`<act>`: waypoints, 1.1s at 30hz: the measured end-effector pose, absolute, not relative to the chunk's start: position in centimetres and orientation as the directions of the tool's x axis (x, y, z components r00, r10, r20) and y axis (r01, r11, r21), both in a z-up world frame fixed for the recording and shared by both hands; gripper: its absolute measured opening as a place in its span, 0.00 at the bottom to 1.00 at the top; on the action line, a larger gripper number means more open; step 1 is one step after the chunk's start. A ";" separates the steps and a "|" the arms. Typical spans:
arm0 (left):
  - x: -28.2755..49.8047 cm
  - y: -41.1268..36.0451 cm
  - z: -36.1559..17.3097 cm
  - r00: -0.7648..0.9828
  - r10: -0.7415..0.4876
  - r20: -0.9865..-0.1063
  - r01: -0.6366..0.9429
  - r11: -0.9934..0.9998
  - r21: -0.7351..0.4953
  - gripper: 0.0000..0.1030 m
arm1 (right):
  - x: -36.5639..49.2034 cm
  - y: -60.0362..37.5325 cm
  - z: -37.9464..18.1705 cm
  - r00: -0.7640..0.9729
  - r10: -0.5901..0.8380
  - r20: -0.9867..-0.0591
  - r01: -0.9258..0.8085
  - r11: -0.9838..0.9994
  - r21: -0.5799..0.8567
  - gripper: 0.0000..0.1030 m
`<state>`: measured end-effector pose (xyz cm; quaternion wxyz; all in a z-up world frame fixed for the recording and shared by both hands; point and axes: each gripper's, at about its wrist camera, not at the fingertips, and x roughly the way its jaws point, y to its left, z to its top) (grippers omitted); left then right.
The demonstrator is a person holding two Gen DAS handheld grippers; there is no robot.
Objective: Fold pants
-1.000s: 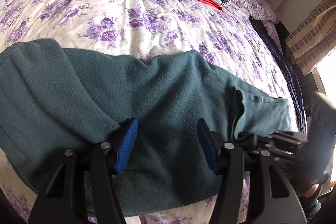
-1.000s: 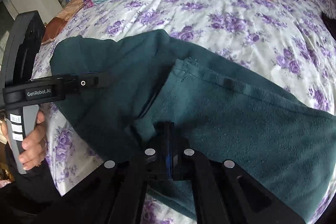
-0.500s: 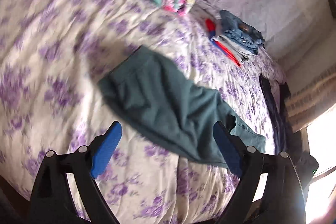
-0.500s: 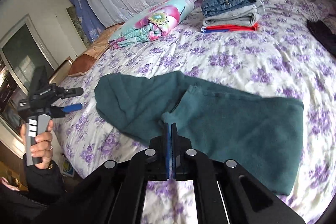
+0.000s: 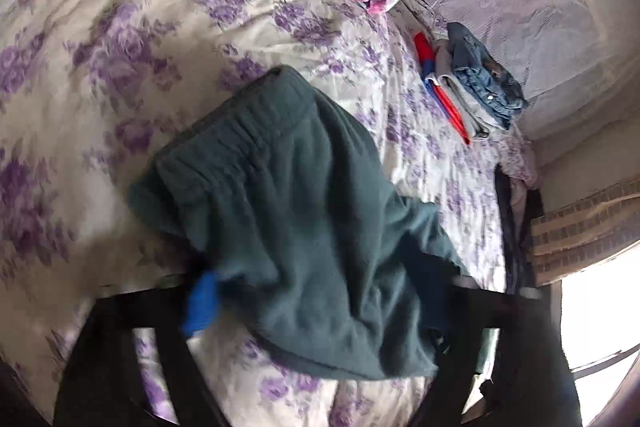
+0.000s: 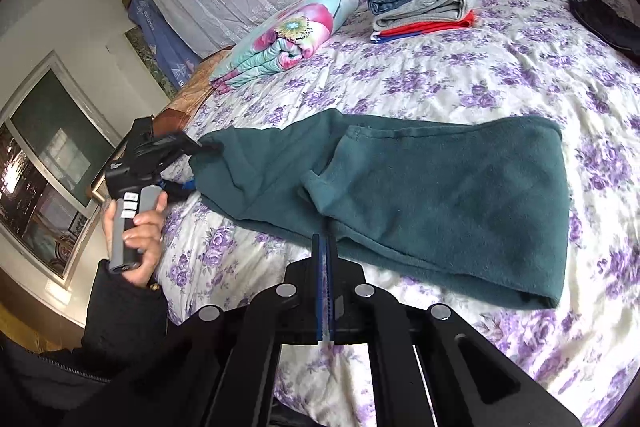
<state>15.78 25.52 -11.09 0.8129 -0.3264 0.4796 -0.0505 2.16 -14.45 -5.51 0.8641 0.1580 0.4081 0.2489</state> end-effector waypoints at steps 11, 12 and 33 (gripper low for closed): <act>14.6 26.2 -11.7 0.615 -0.430 -0.661 -0.134 0.769 -0.625 0.12 | 8.1 -9.2 -5.0 0.420 0.544 -0.726 -0.383 0.832 0.402 0.03; 14.5 26.3 -11.7 0.617 -0.428 -0.661 -0.129 0.773 -0.621 0.12 | 9.2 -8.3 -5.0 0.403 0.543 -0.737 -0.395 0.830 0.394 0.04; 13.2 25.5 -9.5 0.655 -0.393 -0.645 -0.070 0.818 -0.570 0.12 | 10.7 -10.4 -2.2 0.500 0.580 -0.643 -0.337 0.814 0.472 0.03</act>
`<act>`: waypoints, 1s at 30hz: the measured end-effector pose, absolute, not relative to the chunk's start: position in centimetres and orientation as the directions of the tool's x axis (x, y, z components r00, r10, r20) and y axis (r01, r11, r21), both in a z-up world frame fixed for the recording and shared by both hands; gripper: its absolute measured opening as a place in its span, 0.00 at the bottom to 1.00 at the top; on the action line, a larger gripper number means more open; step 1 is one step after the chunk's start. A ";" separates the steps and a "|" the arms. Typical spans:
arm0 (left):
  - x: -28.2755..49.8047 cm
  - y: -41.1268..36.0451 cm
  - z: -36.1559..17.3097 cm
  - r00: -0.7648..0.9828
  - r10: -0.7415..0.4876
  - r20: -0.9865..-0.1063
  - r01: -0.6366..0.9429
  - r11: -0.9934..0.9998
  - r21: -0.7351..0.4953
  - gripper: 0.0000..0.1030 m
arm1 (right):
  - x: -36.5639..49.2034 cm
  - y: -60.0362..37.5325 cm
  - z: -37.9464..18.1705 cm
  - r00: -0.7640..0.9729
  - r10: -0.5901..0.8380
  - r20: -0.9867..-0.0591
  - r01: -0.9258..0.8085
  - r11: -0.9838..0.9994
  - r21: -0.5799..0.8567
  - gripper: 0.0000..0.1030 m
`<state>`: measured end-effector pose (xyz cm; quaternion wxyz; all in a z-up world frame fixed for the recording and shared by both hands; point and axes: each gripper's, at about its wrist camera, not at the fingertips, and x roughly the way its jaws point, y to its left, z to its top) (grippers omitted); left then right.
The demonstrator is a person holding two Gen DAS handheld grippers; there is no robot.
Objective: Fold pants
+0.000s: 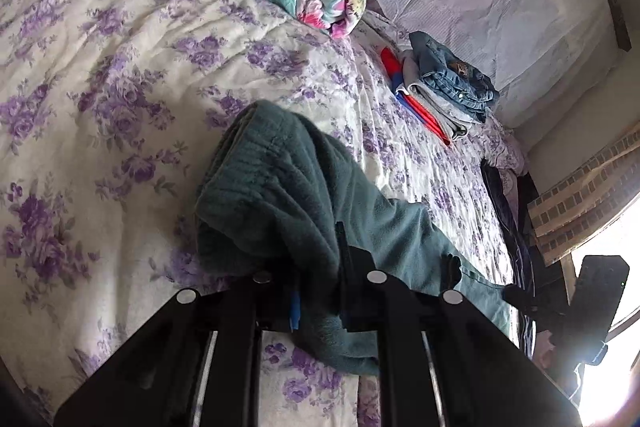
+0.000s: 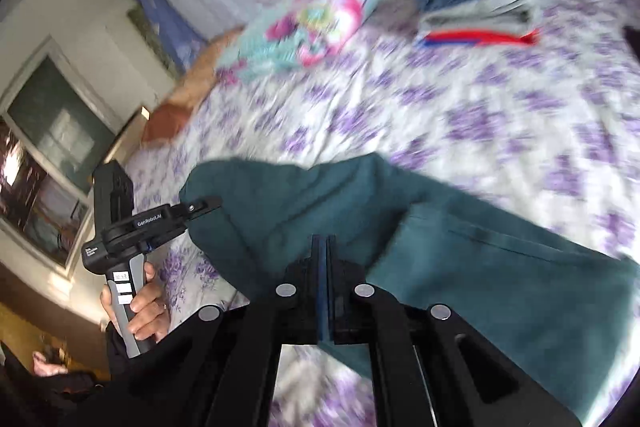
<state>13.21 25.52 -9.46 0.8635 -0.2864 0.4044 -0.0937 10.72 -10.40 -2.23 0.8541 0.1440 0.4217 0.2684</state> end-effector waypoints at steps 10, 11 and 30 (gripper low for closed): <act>14.3 15.2 -1.8 0.646 -0.340 -0.684 0.113 0.928 -0.355 0.09 | 2.5 -24.1 -4.0 0.672 0.462 -0.579 -0.083 0.824 0.560 0.03; 14.7 13.7 -1.5 0.630 -0.348 -0.694 0.136 0.930 -0.342 0.08 | 1.8 -24.8 -4.0 0.677 0.465 -0.570 -0.084 0.818 0.569 0.03; 11.0 -17.8 -9.3 0.349 -0.258 -0.901 0.605 0.796 0.007 0.09 | -3.9 -33.8 -7.0 0.750 0.432 -0.501 0.013 0.747 0.665 0.04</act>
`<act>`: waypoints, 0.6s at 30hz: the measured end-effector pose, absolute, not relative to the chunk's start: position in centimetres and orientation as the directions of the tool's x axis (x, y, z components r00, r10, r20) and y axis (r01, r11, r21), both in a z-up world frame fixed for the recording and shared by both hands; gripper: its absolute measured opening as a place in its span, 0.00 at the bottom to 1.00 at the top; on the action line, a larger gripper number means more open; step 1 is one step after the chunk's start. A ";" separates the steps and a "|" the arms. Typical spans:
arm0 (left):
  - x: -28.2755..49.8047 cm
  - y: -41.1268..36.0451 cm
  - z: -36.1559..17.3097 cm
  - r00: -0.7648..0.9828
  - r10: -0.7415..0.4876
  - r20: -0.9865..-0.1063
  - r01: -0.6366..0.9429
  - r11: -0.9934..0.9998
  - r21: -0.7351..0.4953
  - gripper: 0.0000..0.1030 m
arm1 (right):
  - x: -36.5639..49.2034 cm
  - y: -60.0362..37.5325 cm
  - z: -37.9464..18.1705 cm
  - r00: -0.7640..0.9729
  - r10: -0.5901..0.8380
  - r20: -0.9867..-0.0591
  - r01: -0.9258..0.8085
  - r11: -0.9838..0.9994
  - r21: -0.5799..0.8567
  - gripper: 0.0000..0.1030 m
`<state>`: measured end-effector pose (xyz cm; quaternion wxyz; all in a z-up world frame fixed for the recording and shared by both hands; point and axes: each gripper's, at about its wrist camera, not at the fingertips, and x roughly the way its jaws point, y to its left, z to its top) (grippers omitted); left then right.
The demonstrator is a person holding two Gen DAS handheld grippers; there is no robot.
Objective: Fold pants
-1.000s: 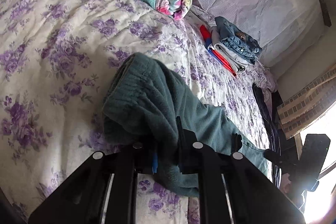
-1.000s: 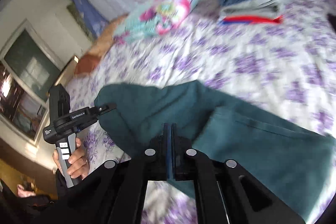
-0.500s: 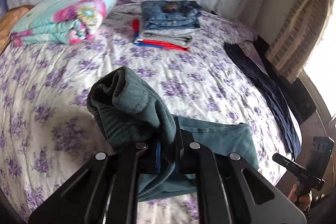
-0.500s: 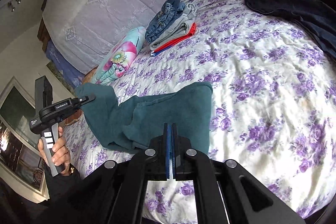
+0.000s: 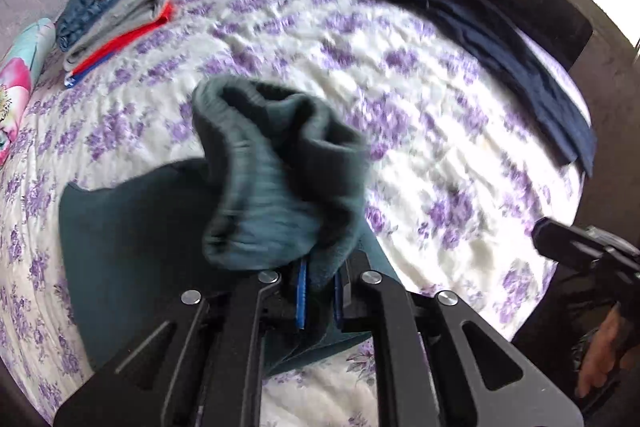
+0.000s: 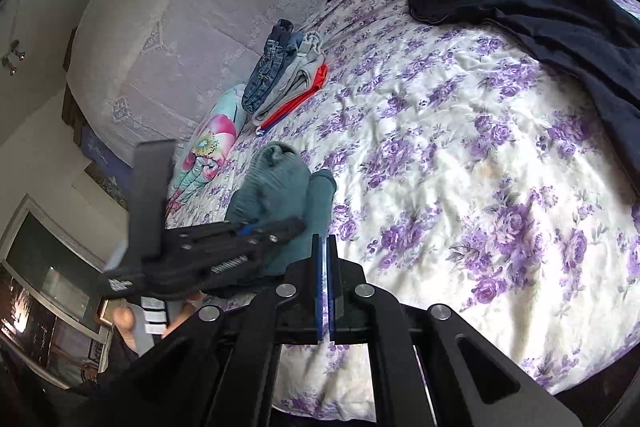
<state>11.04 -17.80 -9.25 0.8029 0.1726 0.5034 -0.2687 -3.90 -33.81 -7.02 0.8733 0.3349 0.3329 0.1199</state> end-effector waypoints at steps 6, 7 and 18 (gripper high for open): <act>8.3 -18.4 -8.4 0.382 -0.268 -0.885 0.642 0.765 0.045 0.89 | -2.1 -32.8 -8.1 0.715 0.458 -0.528 0.009 0.750 0.662 0.04; 7.8 -17.9 -7.4 0.401 -0.298 -0.866 0.639 0.768 0.031 0.92 | -1.7 -32.6 -8.2 0.710 0.460 -0.533 0.009 0.751 0.660 0.04; 12.2 -4.1 -5.6 0.362 -0.424 -0.830 0.432 0.865 -0.253 0.28 | 3.6 -26.9 -2.4 0.658 0.540 -0.525 -0.206 0.799 0.565 0.04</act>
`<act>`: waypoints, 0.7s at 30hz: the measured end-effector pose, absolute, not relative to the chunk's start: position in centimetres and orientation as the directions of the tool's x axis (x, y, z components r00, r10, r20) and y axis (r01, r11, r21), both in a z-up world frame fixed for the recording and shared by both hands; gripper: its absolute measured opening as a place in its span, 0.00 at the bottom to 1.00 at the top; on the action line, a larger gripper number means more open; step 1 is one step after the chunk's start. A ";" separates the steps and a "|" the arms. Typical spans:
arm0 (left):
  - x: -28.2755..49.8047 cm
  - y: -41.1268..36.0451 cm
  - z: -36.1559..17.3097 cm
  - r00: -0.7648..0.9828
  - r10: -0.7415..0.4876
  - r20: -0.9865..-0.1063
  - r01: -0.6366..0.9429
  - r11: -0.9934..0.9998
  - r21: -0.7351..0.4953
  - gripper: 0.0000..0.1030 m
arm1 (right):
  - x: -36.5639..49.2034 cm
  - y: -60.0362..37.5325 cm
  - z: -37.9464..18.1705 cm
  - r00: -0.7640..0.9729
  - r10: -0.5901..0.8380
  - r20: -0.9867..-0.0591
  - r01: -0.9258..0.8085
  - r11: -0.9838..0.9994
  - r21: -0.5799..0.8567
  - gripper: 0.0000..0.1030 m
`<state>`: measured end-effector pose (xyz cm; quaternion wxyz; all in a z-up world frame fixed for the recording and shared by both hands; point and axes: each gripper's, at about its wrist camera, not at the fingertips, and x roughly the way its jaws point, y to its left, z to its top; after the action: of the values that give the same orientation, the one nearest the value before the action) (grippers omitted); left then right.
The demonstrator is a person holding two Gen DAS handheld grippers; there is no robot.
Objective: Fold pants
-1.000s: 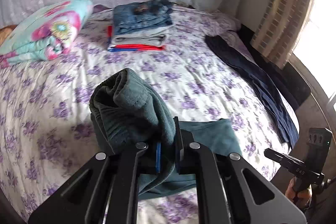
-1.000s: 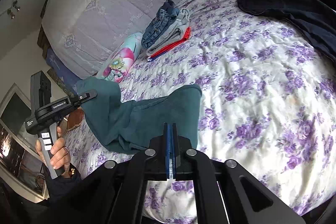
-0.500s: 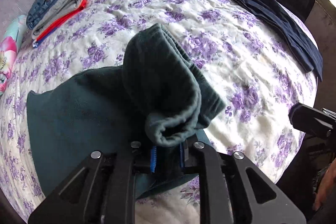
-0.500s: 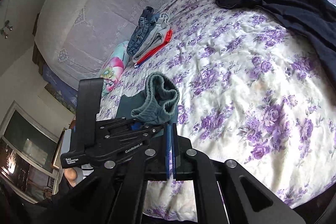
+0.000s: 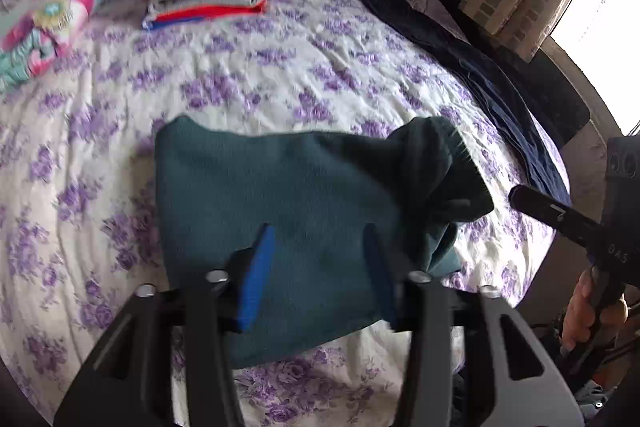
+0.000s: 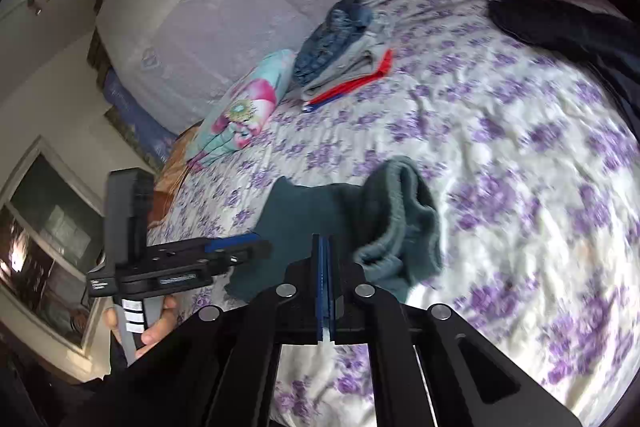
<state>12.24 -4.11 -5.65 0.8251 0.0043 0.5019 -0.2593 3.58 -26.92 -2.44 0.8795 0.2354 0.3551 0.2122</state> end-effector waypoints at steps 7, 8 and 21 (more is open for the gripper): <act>11.3 0.0 -11.5 0.298 -0.404 -0.865 0.359 0.887 -0.291 0.02 | 6.5 -25.1 -4.7 0.553 0.387 -0.738 -0.068 0.904 0.422 0.04; 11.1 1.0 -11.7 0.292 -0.431 -0.854 0.347 0.880 -0.325 0.02 | 6.1 -25.5 -5.5 0.537 0.373 -0.756 -0.050 0.909 0.414 0.04; 10.5 3.0 -12.0 0.294 -0.490 -0.821 0.357 0.853 -0.381 0.02 | 7.1 -21.1 1.0 0.537 0.346 -0.769 -0.225 0.938 0.265 0.13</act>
<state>10.49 3.05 -11.96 0.8019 -0.0625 0.5324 -0.2640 7.06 -21.07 0.97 0.8742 0.0669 0.4525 0.1632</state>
